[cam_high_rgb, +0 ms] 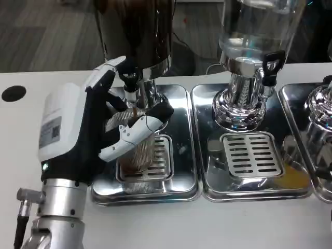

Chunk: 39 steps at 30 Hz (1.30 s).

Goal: Grasp the cup under the faucet to collect the drink, then remove the cup.

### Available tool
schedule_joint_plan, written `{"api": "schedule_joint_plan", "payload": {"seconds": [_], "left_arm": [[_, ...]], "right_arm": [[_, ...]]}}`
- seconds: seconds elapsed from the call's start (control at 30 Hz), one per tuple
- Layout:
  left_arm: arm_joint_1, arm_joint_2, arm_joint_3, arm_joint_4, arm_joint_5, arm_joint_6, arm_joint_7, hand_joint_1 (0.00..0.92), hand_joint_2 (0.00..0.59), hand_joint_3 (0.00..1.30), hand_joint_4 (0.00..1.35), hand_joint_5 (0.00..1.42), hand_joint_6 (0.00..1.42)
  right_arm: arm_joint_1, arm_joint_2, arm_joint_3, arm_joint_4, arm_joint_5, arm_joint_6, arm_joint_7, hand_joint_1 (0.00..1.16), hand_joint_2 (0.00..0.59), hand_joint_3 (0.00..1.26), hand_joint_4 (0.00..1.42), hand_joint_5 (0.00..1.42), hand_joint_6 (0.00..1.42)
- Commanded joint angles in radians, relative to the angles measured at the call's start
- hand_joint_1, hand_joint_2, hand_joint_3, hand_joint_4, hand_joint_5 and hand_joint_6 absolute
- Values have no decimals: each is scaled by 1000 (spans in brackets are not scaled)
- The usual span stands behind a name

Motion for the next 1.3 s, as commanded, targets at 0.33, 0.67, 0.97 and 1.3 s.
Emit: {"api": "schedule_joint_plan", "payload": {"seconds": [0.33, 0.67, 0.97, 1.3], "left_arm": [[18, 6, -5, 28, 9, 12, -15, 0, 41, 314, 258, 666, 824], [15, 9, -2, 28, 11, 11, -14, 0, 41, 314, 258, 666, 824], [14, 6, -5, 23, 8, 14, -18, 0, 41, 318, 260, 666, 824], [18, 7, -2, 21, 4, 12, -20, 0, 41, 318, 260, 666, 824]], "right_arm": [[-5, -1, 0, -8, 3, 6, 7, 402, 586, 191, 54, 48, 0], [-9, -1, 0, -9, 3, 9, 8, 402, 586, 191, 54, 48, 0], [-10, -2, -2, -9, 5, 10, 9, 402, 586, 197, 54, 48, 0], [-9, 1, -1, -7, 3, 7, 8, 402, 586, 199, 54, 48, 0]]}}
